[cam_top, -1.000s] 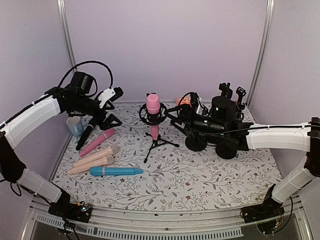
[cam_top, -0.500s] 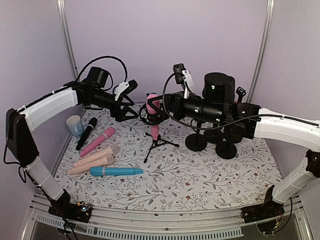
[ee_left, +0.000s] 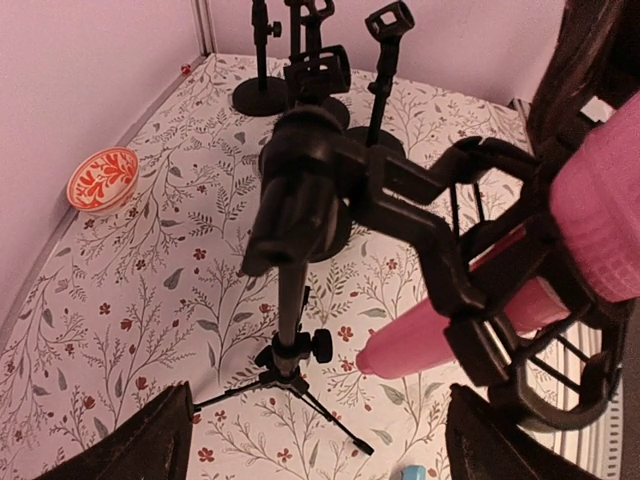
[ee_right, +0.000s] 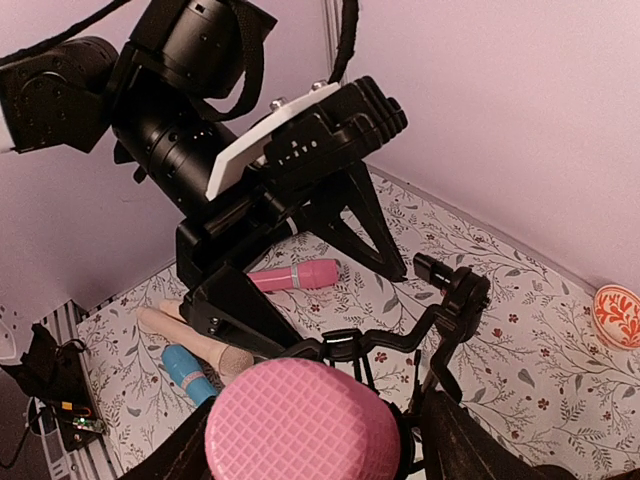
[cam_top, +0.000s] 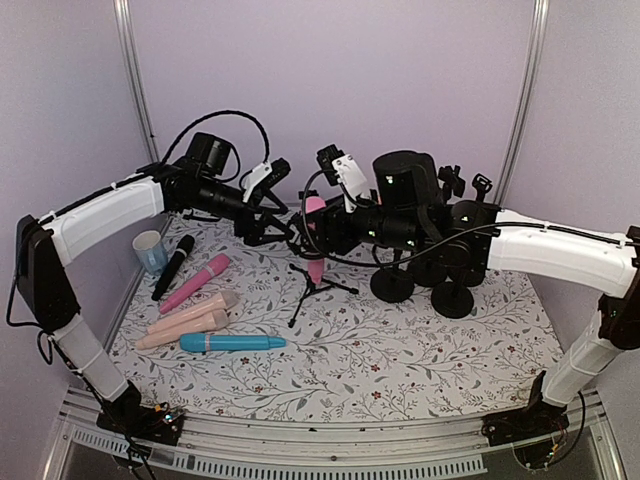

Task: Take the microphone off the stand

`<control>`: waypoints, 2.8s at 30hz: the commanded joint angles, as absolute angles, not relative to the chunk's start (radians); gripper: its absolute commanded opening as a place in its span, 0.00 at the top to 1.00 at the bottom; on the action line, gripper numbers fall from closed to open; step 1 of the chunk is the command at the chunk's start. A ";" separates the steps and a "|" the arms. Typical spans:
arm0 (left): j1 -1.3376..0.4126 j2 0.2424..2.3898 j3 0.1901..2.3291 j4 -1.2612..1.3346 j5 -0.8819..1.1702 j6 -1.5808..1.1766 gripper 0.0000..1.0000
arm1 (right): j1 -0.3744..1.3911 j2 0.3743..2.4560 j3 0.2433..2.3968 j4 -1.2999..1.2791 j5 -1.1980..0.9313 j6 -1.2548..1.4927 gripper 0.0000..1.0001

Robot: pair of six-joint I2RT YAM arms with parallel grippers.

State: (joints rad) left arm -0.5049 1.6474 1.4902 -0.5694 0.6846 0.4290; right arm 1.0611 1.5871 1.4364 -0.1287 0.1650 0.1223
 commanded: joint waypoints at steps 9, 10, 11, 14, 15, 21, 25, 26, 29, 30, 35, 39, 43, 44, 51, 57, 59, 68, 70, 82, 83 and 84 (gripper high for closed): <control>-0.571 1.599 1.536 -0.619 0.712 0.441 0.12 | 0.923 1.452 1.384 -0.216 0.012 0.035 0.38; -0.572 1.596 1.533 -0.621 0.709 0.442 0.12 | 0.914 1.453 1.387 -0.221 0.001 0.035 0.39; -0.572 1.595 1.531 -0.620 0.703 0.443 0.12 | 0.909 1.455 1.392 -0.225 -0.009 0.030 0.39; -0.572 1.593 1.517 -0.613 0.693 0.444 0.12 | 0.904 1.461 1.405 -0.233 -0.043 0.012 0.41; -0.572 1.596 1.511 -0.604 0.692 0.443 0.12 | 0.904 1.462 1.407 -0.234 -0.054 0.011 0.41; -0.574 1.663 1.490 -0.543 0.696 0.415 0.18 | 0.905 1.436 1.381 -0.224 -0.105 -0.032 0.44; -0.578 1.739 1.531 -0.529 0.755 0.400 0.22 | 0.905 1.388 1.320 -0.190 -0.116 -0.025 0.45; -0.580 1.756 1.544 -0.529 0.778 0.399 0.24 | 0.905 1.377 1.308 -0.179 -0.122 -0.025 0.45; -0.584 1.796 1.576 -0.527 0.864 0.416 0.31 | 0.907 1.359 1.293 -0.172 -0.133 -0.022 0.44; -0.588 1.807 1.586 -0.526 0.887 0.422 0.33 | 0.906 1.358 1.293 -0.173 -0.135 -0.022 0.42; -0.596 1.837 1.613 -0.527 0.977 0.445 0.41 | 0.920 1.361 1.294 -0.167 -0.124 -0.022 0.27; -0.605 1.847 1.612 -0.525 0.994 0.459 0.55 | 0.944 1.370 1.292 -0.163 -0.108 -0.029 0.27; -0.609 1.847 1.606 -0.525 0.994 0.472 0.69 | 0.964 1.360 1.261 -0.148 -0.093 -0.027 0.30; -0.610 1.847 1.605 -0.525 0.992 0.475 0.73 | 0.968 1.354 1.250 -0.140 -0.090 -0.025 0.31; -0.614 1.850 1.596 -0.525 0.955 0.488 0.91 | 0.979 1.318 1.174 -0.095 -0.050 -0.009 0.31; -0.614 1.847 1.572 -0.525 0.917 0.513 0.93 | 0.980 1.321 1.146 -0.047 -0.045 -0.006 0.35; -0.613 1.847 1.565 -0.525 0.910 0.516 0.94 | 0.981 1.329 1.155 -0.040 -0.048 -0.008 0.42; -0.613 1.826 1.511 -0.504 0.868 0.535 0.94 | 0.981 1.316 1.193 -0.055 -0.051 -0.012 0.80; -0.614 1.825 1.501 -0.497 0.855 0.539 0.94 | 0.981 1.313 1.230 -0.078 -0.045 -0.020 0.86; -0.617 1.835 1.498 -0.479 0.795 0.572 0.95 | 0.988 1.300 1.531 -0.225 -0.009 -0.113 0.90; -0.617 1.834 1.500 -0.479 0.793 0.575 0.94 | 0.987 1.295 1.546 -0.239 -0.003 -0.118 0.90; -0.617 1.831 1.501 -0.479 0.788 0.577 0.94 | 0.989 1.287 1.559 -0.243 0.000 -0.124 0.90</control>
State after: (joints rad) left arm -0.6003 1.8065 1.5303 -0.4385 0.8818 0.5499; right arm 0.9771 1.3361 1.4719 -0.2745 -0.0284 -0.0830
